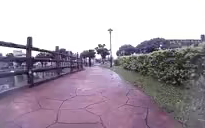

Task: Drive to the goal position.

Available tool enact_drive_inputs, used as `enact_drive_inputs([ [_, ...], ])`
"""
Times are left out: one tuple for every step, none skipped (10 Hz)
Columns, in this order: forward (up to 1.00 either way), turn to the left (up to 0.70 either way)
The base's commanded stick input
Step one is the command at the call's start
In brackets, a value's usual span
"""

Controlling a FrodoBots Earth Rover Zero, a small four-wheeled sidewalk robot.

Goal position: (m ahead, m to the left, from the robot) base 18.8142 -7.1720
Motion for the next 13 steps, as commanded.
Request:
enact_drive_inputs([
  [1.00,-0.01],
  [0.46,0.00],
  [0.00,0.00],
  [0.00,0.00],
  [0.00,0.00],
  [0.00,0.00],
  [0.00,0.00],
  [0.00,0.00],
  [0.00,0.00],
  [0.00,0.00],
  [0.00,0.00],
  [1.00,0.18],
  [1.00,0.15],
])
